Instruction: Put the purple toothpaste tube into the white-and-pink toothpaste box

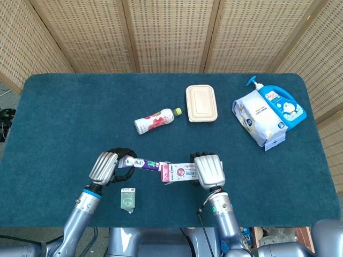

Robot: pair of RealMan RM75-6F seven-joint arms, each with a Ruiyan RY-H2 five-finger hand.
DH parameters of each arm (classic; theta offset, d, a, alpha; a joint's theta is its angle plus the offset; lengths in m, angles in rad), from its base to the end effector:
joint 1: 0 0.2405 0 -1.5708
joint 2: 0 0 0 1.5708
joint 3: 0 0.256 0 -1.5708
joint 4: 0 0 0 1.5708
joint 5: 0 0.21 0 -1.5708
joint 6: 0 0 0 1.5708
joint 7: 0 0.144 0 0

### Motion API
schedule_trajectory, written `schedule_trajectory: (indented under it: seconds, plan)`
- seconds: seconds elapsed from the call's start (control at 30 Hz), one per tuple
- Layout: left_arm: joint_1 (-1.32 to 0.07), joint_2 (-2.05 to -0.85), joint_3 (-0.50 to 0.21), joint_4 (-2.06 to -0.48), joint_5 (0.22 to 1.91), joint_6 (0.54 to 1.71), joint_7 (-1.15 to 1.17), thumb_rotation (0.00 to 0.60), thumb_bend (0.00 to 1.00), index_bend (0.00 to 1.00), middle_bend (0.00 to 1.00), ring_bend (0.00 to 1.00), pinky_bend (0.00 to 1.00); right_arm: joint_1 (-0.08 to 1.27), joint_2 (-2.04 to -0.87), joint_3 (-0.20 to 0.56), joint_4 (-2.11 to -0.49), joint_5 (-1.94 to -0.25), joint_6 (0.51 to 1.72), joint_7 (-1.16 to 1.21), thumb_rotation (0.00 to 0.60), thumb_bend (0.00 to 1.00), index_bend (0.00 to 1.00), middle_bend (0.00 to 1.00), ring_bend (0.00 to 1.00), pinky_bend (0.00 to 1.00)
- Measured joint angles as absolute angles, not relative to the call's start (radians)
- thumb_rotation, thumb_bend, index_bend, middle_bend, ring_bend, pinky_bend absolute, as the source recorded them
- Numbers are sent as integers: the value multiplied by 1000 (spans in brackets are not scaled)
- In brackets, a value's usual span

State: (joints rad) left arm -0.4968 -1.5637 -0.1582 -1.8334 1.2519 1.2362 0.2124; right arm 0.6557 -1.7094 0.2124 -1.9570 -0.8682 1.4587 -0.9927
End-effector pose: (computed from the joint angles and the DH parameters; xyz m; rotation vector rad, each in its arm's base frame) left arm -0.1237 0.2587 0.0062 -1.5854 -1.2978 -1.3163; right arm -0.0812 -0.2621 -0.0086 1.6554 -0.9583 0.8460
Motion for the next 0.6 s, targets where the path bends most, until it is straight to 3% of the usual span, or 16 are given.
schedule_trajectory:
  seconds: [0.6]
  plan:
    - [-501,-1574,-154,-1837,1272,1228,193,600,537,807,448,358,361,672,-1731,213,-1966,-859,1470,-998,600,190,643,494,437,488]
